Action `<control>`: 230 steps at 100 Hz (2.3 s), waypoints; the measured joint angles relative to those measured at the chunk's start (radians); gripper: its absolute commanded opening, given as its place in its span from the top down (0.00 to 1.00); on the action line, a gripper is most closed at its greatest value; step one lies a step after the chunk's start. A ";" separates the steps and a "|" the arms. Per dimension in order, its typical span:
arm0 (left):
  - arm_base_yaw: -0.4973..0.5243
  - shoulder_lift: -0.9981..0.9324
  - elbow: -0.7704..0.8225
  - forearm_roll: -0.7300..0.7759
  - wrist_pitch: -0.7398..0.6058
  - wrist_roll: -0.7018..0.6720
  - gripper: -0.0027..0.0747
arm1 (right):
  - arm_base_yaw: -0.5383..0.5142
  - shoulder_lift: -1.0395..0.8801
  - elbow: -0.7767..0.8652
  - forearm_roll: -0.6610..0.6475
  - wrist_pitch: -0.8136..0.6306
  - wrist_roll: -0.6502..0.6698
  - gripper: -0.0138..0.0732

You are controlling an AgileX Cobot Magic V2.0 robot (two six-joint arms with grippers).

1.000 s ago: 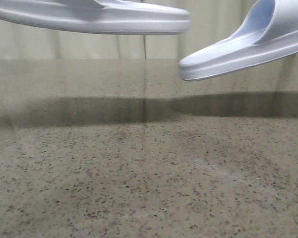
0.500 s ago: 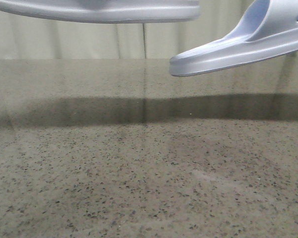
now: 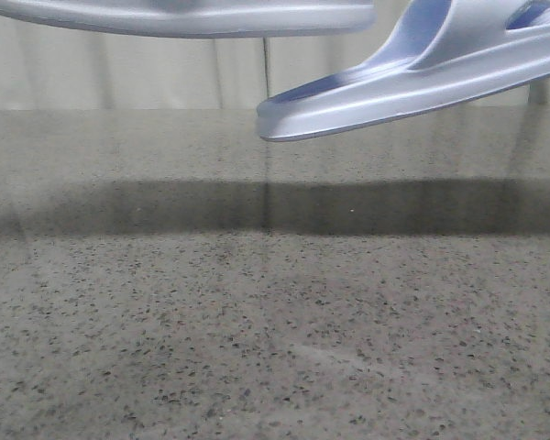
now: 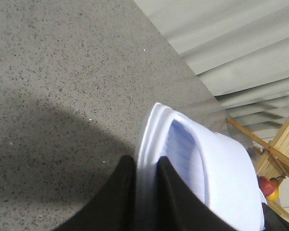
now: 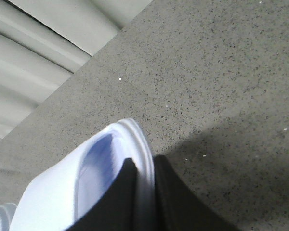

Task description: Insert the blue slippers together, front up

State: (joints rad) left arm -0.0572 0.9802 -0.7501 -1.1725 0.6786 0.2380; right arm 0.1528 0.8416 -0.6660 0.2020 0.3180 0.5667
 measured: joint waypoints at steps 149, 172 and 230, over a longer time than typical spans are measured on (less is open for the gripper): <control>0.000 0.000 0.000 -0.071 0.036 0.002 0.94 | 0.138 0.000 0.000 0.100 -0.124 -0.002 0.93; 0.000 0.000 0.000 -0.077 0.047 0.002 0.94 | 0.164 0.000 0.000 0.102 -0.149 -0.002 0.93; 0.003 0.000 0.000 -0.152 0.059 0.048 0.94 | 0.198 0.000 0.000 0.141 -0.227 -0.002 0.93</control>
State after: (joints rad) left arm -0.0545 0.9802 -0.7501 -1.3240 0.7379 0.2858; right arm 0.3507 0.8416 -0.6660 0.3428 0.0909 0.5648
